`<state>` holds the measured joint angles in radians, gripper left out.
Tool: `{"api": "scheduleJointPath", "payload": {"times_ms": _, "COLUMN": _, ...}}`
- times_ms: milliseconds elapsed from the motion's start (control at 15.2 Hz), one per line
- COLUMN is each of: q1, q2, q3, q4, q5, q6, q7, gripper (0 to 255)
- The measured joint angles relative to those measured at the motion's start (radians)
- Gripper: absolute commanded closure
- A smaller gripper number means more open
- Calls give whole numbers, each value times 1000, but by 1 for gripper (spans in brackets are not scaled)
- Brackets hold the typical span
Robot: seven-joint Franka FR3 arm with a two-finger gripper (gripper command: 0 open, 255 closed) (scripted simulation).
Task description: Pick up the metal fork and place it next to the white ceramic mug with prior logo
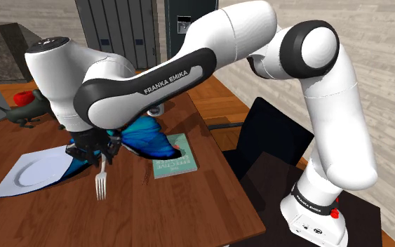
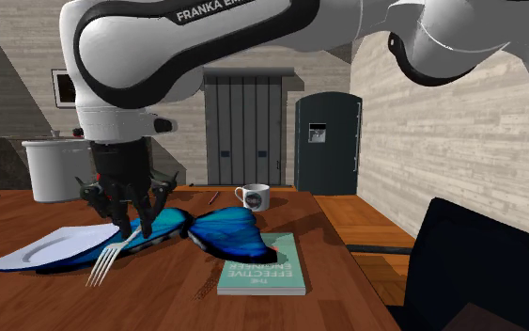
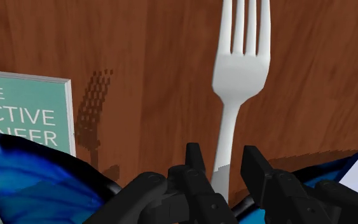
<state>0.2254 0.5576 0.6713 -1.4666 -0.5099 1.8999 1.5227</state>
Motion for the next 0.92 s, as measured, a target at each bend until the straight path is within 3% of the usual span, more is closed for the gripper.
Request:
{"api": "scheduleJointPath", "payload": {"times_ms": 594, "q1": 6, "q2": -27, "q3": 13, "q4": 81, "q5": 25, "q6": -99, "q7": -30, "gripper": 255}}
{"api": "scheduleJointPath", "payload": {"times_ms": 924, "q1": -115, "q2": -128, "q3": 24, "q4": -56, "q5": 77, "q6": -35, "q7": -107, "gripper": 255}}
